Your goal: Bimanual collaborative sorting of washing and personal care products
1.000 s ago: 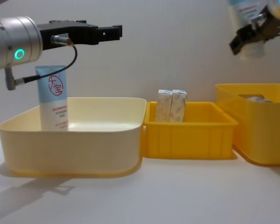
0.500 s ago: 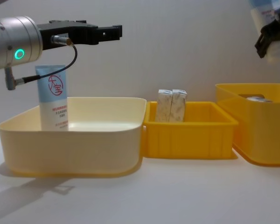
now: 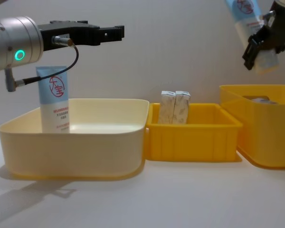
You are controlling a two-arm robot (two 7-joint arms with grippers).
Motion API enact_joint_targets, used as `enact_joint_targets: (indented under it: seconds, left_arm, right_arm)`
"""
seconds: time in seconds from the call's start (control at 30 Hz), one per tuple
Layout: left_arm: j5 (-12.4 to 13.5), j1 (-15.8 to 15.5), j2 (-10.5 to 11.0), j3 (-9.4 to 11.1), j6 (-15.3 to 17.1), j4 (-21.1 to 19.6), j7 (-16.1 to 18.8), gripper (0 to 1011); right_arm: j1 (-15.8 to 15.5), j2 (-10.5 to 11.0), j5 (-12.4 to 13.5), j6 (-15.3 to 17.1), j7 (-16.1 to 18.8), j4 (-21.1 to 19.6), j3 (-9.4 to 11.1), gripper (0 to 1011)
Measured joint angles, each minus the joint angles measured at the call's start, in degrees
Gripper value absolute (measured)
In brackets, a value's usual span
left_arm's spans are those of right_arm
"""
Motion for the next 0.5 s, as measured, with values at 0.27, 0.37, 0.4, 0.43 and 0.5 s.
enact_joint_targets:
  seconds: [0.27,0.37,0.4,0.43,0.5]
  left_arm:
    - [0.0,0.0,0.0,0.0,0.0,0.0,0.0,1000]
    - [0.0,0.0,0.0,0.0,0.0,0.0,0.0,999]
    - [0.0,0.0,0.0,0.0,0.0,0.0,0.0,1000]
    - [0.0,0.0,0.0,0.0,0.0,0.0,0.0,1000]
    - [0.0,0.0,0.0,0.0,0.0,0.0,0.0,1000]
  right_arm:
    - [3.5,-2.2,-0.5,-2.6,2.7,7.7,-2.1,744]
    - [4.4,-2.8,-0.7,-3.3,3.5,9.7,-2.7,836]
    - [4.6,-2.9,-0.7,-3.4,3.6,10.1,-2.8,836]
    - [4.8,-3.0,-0.8,-3.6,3.7,10.5,-2.9,884]
    - [5.3,-3.4,-0.8,-3.9,4.1,11.6,-3.2,938]
